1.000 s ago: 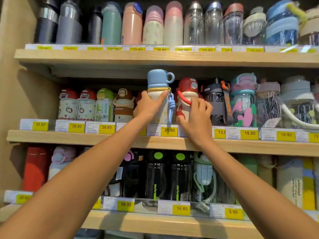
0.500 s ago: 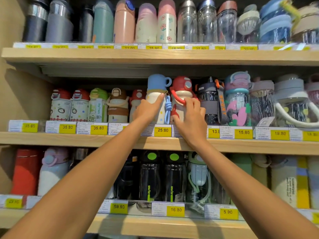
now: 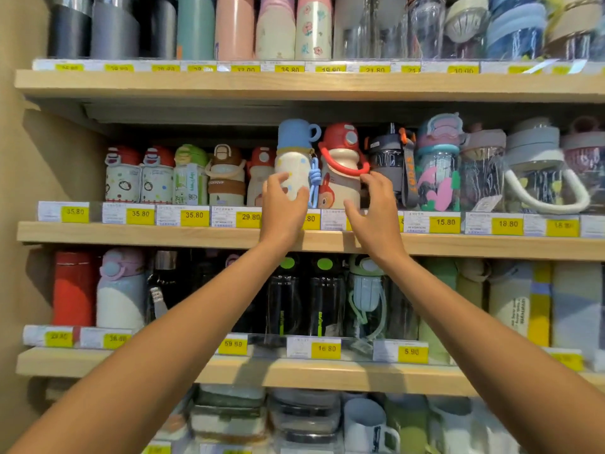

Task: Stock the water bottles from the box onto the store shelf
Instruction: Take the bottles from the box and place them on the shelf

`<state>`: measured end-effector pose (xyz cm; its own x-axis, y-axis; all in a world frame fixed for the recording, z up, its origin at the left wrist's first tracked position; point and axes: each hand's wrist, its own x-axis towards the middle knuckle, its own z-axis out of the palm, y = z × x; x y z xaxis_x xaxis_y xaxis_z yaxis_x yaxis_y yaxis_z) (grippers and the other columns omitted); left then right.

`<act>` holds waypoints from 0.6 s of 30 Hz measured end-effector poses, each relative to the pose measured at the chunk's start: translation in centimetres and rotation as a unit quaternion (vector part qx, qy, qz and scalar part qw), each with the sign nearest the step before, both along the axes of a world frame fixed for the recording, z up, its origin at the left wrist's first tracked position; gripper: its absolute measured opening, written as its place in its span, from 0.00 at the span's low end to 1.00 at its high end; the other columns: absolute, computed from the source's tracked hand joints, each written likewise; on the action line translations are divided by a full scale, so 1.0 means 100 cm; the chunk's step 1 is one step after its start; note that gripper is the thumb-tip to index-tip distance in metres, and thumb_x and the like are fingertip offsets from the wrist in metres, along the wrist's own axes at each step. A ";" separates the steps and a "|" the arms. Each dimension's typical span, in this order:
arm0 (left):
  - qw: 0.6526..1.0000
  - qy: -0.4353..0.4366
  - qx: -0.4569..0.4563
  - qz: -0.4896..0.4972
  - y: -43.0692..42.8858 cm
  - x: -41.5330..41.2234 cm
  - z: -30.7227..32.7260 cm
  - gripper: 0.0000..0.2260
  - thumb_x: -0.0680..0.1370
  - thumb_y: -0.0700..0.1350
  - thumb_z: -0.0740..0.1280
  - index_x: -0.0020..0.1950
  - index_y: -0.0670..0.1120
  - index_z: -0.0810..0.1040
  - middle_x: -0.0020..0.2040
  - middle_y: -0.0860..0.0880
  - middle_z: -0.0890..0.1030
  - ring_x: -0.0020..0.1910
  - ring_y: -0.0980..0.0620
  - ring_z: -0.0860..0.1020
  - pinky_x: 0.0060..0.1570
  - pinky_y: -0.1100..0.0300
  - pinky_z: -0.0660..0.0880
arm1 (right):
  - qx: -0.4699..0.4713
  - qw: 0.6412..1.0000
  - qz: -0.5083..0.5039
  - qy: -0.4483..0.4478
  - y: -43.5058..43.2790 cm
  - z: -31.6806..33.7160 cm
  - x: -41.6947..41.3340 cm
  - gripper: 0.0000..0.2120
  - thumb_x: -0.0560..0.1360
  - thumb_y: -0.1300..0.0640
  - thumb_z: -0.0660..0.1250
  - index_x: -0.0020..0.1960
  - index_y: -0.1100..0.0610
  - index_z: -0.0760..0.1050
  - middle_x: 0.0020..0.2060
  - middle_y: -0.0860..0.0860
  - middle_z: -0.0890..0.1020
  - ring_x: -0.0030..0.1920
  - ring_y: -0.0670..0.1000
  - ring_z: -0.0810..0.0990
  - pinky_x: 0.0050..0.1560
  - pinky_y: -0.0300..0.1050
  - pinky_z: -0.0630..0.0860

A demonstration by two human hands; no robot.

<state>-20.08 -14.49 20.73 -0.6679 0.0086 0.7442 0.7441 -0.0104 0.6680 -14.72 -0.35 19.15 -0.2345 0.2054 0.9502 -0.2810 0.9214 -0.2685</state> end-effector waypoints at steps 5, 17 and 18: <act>0.975 -0.118 0.091 -0.166 0.032 0.068 -0.054 0.12 0.77 0.42 0.65 0.61 0.43 0.74 0.47 0.54 0.74 0.45 0.60 0.72 0.49 0.62 0.69 | -0.054 0.998 0.034 0.014 0.015 -0.057 0.059 0.13 0.75 0.65 0.64 0.60 0.63 0.73 0.56 0.51 0.72 0.52 0.48 0.75 0.52 0.34 0.73; 0.826 -0.357 -0.253 -0.356 0.176 0.226 -0.277 0.07 0.78 0.41 0.64 0.42 0.51 0.73 0.42 0.50 0.77 0.43 0.54 0.76 0.35 0.63 0.67 | -0.329 0.914 -0.070 -0.225 0.158 -0.296 0.263 0.04 0.74 0.62 0.64 0.47 0.56 0.77 0.41 0.54 0.80 0.44 0.59 0.82 0.48 0.55 0.79; 0.819 -0.358 -0.275 -0.355 0.184 0.235 -0.289 0.07 0.78 0.41 0.64 0.42 0.51 0.73 0.40 0.50 0.76 0.42 0.54 0.75 0.34 0.62 0.66 | -0.340 0.908 -0.071 -0.235 0.164 -0.307 0.275 0.04 0.75 0.63 0.64 0.48 0.58 0.77 0.41 0.54 0.80 0.45 0.60 0.82 0.47 0.53 0.78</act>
<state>3.45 3.94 -8.20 -0.6125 0.7862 -0.0820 0.0969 0.1776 0.9793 12.74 16.04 -11.55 -0.5056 0.7674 0.3943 0.1205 0.5153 -0.8485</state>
